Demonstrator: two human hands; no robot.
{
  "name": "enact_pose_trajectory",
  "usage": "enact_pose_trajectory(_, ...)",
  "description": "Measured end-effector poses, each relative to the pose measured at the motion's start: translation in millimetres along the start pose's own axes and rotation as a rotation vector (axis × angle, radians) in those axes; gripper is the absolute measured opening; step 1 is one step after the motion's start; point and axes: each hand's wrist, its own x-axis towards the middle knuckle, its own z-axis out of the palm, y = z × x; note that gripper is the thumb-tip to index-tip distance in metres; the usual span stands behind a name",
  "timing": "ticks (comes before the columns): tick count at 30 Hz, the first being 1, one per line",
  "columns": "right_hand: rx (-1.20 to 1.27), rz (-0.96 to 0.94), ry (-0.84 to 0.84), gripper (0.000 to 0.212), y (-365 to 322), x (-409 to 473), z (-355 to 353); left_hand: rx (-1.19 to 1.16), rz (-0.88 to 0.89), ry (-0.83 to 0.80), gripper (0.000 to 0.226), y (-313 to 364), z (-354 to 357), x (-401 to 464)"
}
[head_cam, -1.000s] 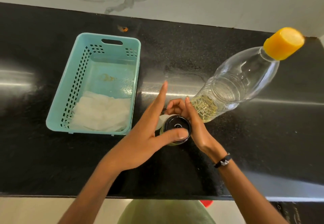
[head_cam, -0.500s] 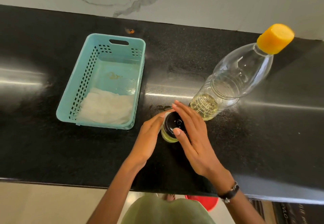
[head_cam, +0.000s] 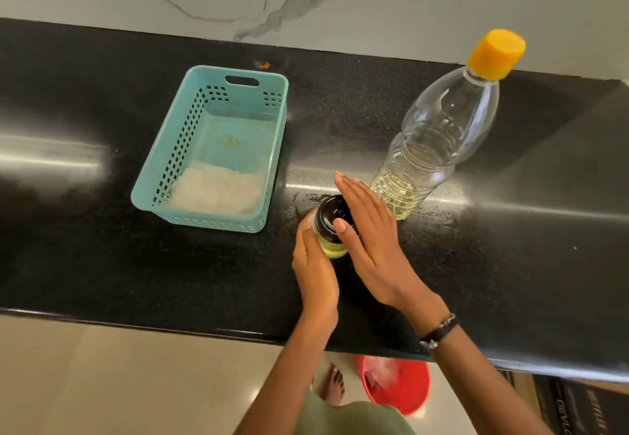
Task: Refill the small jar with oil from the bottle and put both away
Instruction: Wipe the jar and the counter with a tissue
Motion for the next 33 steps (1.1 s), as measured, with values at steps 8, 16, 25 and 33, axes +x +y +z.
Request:
enact_pose_trajectory(8, 0.001, -0.014, 0.010, 0.052, 2.5, -1.3, -1.0, -0.108, 0.221, 0.051, 0.040, -9.1, 13.7, -28.1)
enact_pose_trajectory(16, -0.007, -0.022, 0.005, 0.051, 5.6, -1.8, 0.6, -0.182, -0.051, 0.135, 0.035, -6.5, 16.0, -16.4)
enact_pose_trajectory(25, -0.010, -0.039, 0.021, 0.048, 8.9, -3.6, -0.1, -0.070, 0.297, 0.125, 0.049, -36.3, 28.1, -50.5)
enact_pose_trajectory(33, -0.028, -0.023, 0.025, 0.047, 8.9, -2.8, -0.5, -0.035, 0.254, 0.153, 0.047, -39.3, 27.8, -46.0)
